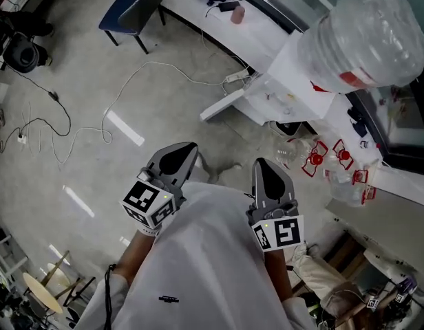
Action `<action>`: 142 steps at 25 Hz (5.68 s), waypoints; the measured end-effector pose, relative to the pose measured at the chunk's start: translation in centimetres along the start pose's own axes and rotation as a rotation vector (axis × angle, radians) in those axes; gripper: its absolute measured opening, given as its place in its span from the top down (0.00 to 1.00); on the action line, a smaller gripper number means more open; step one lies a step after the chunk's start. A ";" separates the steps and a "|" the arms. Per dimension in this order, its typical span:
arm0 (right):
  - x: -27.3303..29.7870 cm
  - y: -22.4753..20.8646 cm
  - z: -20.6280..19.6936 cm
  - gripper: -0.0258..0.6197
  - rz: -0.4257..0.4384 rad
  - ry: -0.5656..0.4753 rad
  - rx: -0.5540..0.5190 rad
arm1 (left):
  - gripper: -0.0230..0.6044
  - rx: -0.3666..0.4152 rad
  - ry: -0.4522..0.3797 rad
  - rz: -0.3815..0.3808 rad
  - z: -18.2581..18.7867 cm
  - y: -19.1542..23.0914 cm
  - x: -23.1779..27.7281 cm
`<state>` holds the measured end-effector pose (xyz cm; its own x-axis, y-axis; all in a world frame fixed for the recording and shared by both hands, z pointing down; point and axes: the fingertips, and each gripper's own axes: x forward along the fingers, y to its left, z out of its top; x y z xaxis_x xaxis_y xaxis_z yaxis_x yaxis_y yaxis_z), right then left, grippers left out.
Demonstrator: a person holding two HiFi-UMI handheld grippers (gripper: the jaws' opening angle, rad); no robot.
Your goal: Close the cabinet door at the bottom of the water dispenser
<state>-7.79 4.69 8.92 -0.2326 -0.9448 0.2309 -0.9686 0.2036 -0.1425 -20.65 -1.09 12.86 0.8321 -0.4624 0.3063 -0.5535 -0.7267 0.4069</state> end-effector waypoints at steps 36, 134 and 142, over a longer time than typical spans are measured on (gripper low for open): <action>10.1 -8.4 -13.6 0.95 0.043 0.188 0.132 | 0.95 -0.044 0.262 0.195 -14.9 12.8 12.5; 14.7 -15.8 -40.2 0.94 0.029 0.398 0.266 | 0.80 0.010 0.756 0.093 -52.2 26.0 31.5; 12.0 -17.5 -41.0 0.94 -0.031 0.382 0.298 | 0.80 0.029 0.761 0.126 -53.3 23.2 31.9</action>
<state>2.81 0.33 53.60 -0.2734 -0.7759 0.5685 -0.9214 0.0416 -0.3864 -8.77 -5.64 77.99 0.5047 -0.0733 0.8602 -0.6325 -0.7096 0.3107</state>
